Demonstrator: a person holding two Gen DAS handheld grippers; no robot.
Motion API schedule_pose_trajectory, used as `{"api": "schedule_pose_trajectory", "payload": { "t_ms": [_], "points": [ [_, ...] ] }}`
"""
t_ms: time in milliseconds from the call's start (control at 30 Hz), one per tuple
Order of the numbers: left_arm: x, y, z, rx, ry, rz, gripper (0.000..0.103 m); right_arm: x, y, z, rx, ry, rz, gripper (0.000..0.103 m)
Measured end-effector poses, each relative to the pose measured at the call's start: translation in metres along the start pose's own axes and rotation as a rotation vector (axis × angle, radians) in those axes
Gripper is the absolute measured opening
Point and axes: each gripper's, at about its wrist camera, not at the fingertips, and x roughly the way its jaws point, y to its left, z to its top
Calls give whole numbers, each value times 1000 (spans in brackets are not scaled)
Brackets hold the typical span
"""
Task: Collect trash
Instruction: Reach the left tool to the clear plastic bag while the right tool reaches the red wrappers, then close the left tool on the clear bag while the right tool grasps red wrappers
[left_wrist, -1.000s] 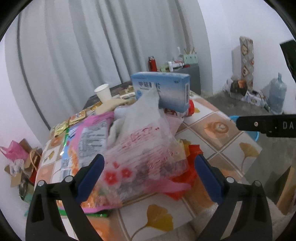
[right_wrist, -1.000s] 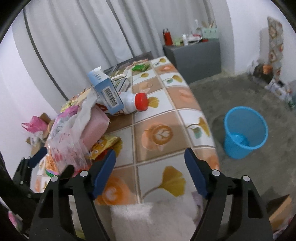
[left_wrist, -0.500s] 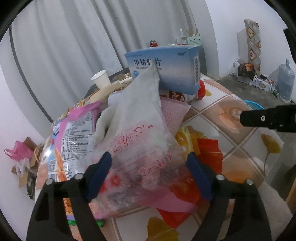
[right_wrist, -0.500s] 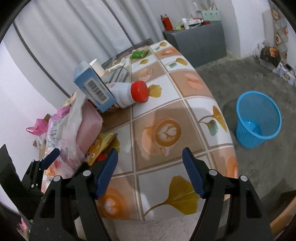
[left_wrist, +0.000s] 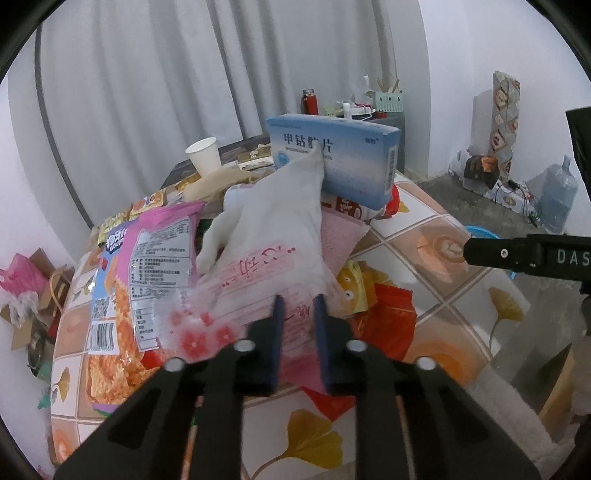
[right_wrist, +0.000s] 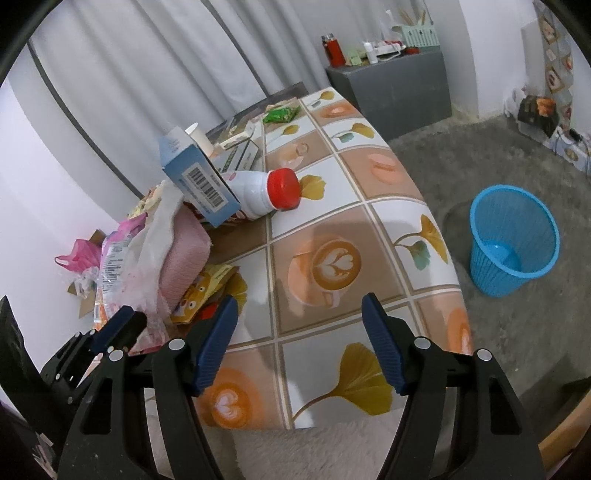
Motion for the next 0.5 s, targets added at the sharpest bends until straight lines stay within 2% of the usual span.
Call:
{"api": "schedule_pose_trajectory", "payload": {
  "t_ms": [200,300,367,500],
  "points": [
    [-19,11,-1,-44,-65,-47,11,-5,6,2,-7,-9,28,65],
    [-27,21,-5,-65,-81,-61,29,-3,10,3,-11,-2,44,64],
    [-29,35,-7,-105,-81,-89,54,0,11,3,-12,7,49,64],
    [-26,69,-1,-172,-89,-147,69,5,16,3,-20,30,63,64]
  ]
}}
